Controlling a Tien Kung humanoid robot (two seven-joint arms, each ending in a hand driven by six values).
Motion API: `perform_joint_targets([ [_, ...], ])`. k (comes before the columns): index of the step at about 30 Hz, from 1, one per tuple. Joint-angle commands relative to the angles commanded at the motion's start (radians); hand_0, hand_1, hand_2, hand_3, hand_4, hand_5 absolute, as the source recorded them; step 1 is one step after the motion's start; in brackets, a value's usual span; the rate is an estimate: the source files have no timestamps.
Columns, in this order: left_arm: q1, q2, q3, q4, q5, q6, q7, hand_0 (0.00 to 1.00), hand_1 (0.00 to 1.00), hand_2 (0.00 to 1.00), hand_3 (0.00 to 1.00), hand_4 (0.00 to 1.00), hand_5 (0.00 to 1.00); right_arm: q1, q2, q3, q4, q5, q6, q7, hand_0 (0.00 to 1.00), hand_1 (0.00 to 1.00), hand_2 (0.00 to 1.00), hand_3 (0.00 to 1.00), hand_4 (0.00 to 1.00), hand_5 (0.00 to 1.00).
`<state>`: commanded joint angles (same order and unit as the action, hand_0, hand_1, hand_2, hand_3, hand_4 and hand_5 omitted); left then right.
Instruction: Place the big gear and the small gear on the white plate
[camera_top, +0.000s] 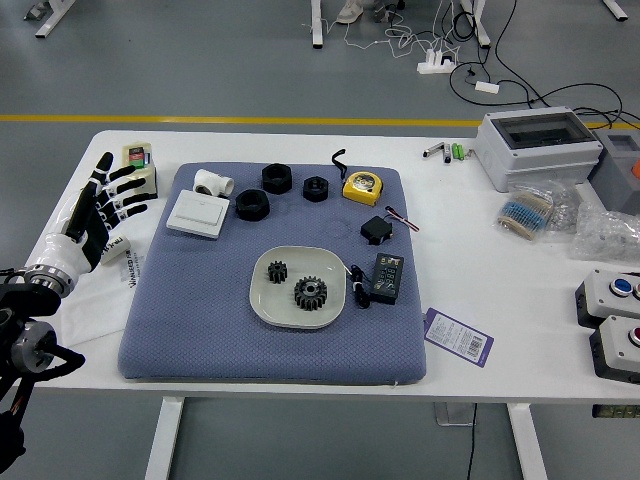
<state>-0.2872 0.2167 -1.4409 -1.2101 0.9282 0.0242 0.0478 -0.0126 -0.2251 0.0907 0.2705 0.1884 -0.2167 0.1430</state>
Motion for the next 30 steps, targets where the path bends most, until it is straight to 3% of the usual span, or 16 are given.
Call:
perform_joint_targets([
  [8,0.007,-0.009,-0.006,0.010,0.005,0.002,-0.008,0.764,0.735,0.786,0.774,0.912,0.852,-0.001,0.001,-0.006,0.000,0.005,-0.001,0.000,0.620,0.626,0.727,0.547,0.755,0.717],
  [16,0.023,-0.045,-0.037,0.015,-0.016,-0.005,-0.023,0.800,0.769,0.821,0.792,0.909,0.847,-0.006,0.002,-0.018,0.001,0.011,-0.001,0.000,0.620,0.627,0.727,0.547,0.755,0.716],
  [19,0.031,-0.050,-0.049,0.013,0.008,-0.017,-0.010,0.800,0.769,0.821,0.792,0.909,0.847,-0.008,0.001,-0.021,0.001,0.011,-0.001,0.000,0.620,0.627,0.727,0.547,0.755,0.716],
  [26,0.064,-0.096,-0.119,-0.016,0.073,-0.034,0.008,0.814,0.777,0.827,0.790,0.909,0.848,-0.013,0.001,-0.029,0.001,0.010,-0.001,0.000,0.620,0.627,0.727,0.547,0.755,0.717],
  [30,0.080,-0.109,-0.144,-0.036,0.119,-0.043,0.017,0.814,0.777,0.827,0.790,0.909,0.848,-0.015,0.001,-0.036,0.001,0.011,-0.001,0.000,0.620,0.627,0.727,0.547,0.755,0.717],
])
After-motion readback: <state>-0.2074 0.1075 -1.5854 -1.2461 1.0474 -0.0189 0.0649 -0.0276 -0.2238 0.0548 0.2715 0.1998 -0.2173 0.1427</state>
